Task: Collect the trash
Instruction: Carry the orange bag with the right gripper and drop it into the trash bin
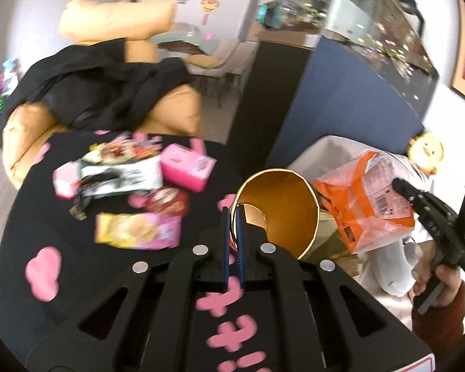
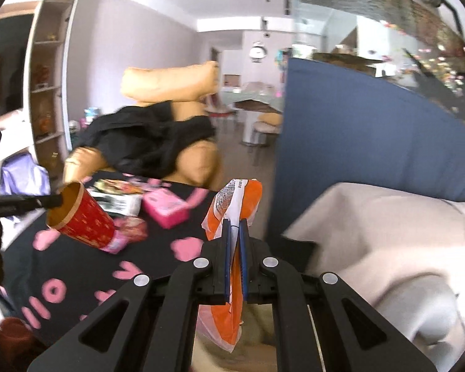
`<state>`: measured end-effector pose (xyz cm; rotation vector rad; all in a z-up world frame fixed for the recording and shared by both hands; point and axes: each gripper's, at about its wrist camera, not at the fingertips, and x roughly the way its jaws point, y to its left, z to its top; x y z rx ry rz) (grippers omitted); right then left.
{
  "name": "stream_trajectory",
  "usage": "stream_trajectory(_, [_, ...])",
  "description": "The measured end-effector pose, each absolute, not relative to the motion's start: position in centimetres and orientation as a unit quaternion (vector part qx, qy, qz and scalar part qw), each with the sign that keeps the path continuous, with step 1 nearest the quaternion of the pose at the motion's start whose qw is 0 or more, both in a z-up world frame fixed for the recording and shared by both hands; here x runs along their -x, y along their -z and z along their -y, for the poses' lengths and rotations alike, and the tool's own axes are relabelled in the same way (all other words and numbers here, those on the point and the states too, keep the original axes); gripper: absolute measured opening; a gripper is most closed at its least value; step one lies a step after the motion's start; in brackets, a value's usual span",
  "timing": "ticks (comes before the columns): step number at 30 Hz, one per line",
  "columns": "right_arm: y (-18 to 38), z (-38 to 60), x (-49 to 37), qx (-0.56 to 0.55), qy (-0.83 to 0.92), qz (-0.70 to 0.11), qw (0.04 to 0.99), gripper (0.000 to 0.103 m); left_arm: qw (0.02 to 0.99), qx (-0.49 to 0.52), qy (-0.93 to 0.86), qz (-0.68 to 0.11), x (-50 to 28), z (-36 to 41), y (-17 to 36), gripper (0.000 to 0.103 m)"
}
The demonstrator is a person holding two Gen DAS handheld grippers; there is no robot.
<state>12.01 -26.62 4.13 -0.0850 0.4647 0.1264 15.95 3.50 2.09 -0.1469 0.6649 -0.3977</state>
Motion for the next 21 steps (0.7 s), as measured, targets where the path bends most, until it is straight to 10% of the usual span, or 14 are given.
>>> stream_trajectory(21, [15.6, 31.0, -18.7, -0.065, -0.074, -0.454, 0.886, 0.007, 0.874, 0.038, 0.251, -0.414, -20.2, 7.0, 4.0, 0.004])
